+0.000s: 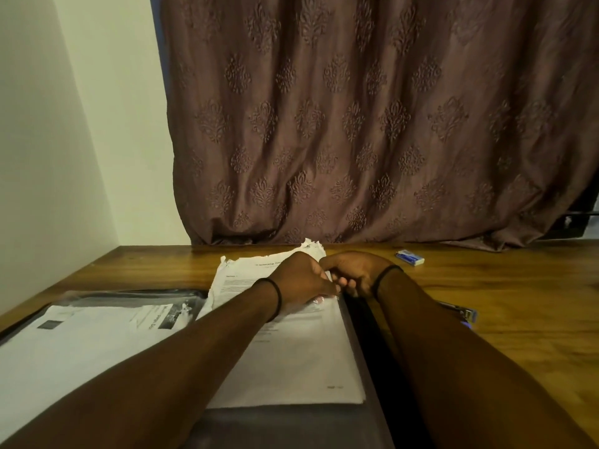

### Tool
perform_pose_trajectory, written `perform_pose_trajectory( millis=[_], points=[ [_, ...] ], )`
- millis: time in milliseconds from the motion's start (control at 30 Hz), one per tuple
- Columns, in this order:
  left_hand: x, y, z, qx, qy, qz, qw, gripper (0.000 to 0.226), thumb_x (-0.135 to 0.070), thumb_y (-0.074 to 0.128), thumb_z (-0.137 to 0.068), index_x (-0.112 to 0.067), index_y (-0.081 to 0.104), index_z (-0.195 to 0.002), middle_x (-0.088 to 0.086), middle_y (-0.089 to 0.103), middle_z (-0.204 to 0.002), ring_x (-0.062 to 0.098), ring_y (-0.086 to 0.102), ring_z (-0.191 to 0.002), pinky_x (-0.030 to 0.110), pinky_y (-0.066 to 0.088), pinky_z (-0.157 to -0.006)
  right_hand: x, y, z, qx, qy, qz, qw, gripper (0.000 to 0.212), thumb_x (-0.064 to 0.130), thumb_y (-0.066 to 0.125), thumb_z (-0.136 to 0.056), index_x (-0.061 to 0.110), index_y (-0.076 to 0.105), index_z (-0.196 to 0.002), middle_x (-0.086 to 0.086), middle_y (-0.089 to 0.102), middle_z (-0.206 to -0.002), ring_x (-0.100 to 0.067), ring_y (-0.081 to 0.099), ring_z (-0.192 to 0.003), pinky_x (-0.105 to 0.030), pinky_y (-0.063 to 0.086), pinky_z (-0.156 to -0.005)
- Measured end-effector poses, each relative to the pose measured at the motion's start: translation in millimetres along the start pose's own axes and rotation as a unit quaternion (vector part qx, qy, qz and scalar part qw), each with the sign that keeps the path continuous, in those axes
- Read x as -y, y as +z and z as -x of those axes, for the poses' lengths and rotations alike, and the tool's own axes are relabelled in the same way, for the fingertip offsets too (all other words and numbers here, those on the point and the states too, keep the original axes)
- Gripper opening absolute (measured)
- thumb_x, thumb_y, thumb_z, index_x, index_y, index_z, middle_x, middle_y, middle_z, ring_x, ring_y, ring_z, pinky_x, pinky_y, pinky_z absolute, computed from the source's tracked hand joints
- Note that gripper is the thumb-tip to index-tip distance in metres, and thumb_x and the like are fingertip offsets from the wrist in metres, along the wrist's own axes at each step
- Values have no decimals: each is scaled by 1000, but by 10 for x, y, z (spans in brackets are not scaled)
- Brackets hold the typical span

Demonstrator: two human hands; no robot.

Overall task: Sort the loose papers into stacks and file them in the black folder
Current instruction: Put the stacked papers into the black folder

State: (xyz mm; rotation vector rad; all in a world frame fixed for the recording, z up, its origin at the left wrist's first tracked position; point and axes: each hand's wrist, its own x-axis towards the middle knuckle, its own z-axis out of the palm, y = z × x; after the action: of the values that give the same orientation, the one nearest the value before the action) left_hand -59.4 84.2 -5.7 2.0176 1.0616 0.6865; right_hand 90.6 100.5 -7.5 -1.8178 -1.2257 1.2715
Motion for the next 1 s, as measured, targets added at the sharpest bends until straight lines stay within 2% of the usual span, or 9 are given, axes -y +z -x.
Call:
perform_pose_trajectory(
  millis=[100, 200, 433, 567, 667, 800, 867, 933, 1000],
  points=[
    [-28, 91, -63, -37, -23, 4, 999, 20, -10, 74, -74, -4, 63, -59, 2, 55, -49, 10, 46, -43, 25, 38, -54, 4, 28, -5, -13, 1, 5, 1000, 41, 28, 49, -94, 15, 41, -56, 5, 36, -35, -3, 22, -25, -12, 15, -30],
    [-11, 149, -62, -65, -1, -23, 998, 27, -18, 74, -77, -14, 55, -58, -1, 54, -55, 11, 48, -53, 25, 38, -57, 15, 37, -8, -19, 3, 9, 1000, 39, 26, 47, -96, 14, 41, -60, 4, 34, -35, -3, 22, -24, -12, 16, -28],
    [227, -530, 114, 75, -59, -80, 992, 26, -32, 73, -85, -11, 66, -73, 4, 59, -61, 12, 45, -51, 22, 38, -51, 14, 50, -5, 16, 5, 9, 1000, 28, 24, 51, -98, 16, 49, -72, 3, 33, -41, -4, 21, -27, -13, 16, -29],
    [484, -920, 198, 55, -60, -106, 991, 30, -32, 75, -83, -2, 71, -81, 6, 64, -67, 14, 51, -61, 21, 42, -56, 15, 69, -69, 2, -6, 22, 1000, 15, 22, 52, -99, 16, 58, -86, 2, 34, -51, -4, 22, -29, -13, 17, -30],
    [589, -959, 212, 20, -29, -75, 997, 25, -24, 77, -82, 1, 72, -80, 5, 65, -65, 9, 54, -59, 16, 45, -55, 24, 40, -45, 20, -5, 43, 999, 16, 25, 53, -98, 17, 53, -85, 5, 34, -39, -4, 21, -29, -13, 15, -32],
    [701, -873, 214, -15, 36, -42, 998, 17, -12, 80, -78, 3, 73, -77, -4, 65, -59, 1, 53, -55, 16, 43, -56, -1, -38, -21, 41, 0, 85, 996, 17, 29, 59, -94, 19, 51, -84, 6, 37, -42, -5, 24, -33, -16, 15, -38],
    [728, -860, 227, -22, 63, -39, 997, 13, -10, 80, -78, 2, 74, -76, -8, 67, -58, -3, 53, -55, 14, 42, -56, -24, -64, -60, 51, -2, 75, 996, 13, 28, 63, -91, 17, 59, -96, 5, 40, -46, -5, 24, -36, -16, 15, -40],
    [756, -857, 221, -27, 76, -34, 996, 12, -11, 80, -78, -1, 75, -75, -4, 70, -63, -1, 56, -59, 16, 45, -60, -52, -85, -107, 53, -13, 58, 997, 25, 28, 64, -87, 16, 66, -109, 1, 45, -56, -6, 24, -40, -15, 16, -40],
    [790, -851, 206, -35, 78, -17, 996, 12, -13, 80, -79, -2, 75, -75, 3, 72, -70, 5, 59, -64, 22, 48, -63, -57, -72, -120, 49, -39, 41, 997, 32, 32, 67, -82, 18, 69, -111, -4, 53, -72, -7, 25, -46, -15, 16, -38]
  ],
)
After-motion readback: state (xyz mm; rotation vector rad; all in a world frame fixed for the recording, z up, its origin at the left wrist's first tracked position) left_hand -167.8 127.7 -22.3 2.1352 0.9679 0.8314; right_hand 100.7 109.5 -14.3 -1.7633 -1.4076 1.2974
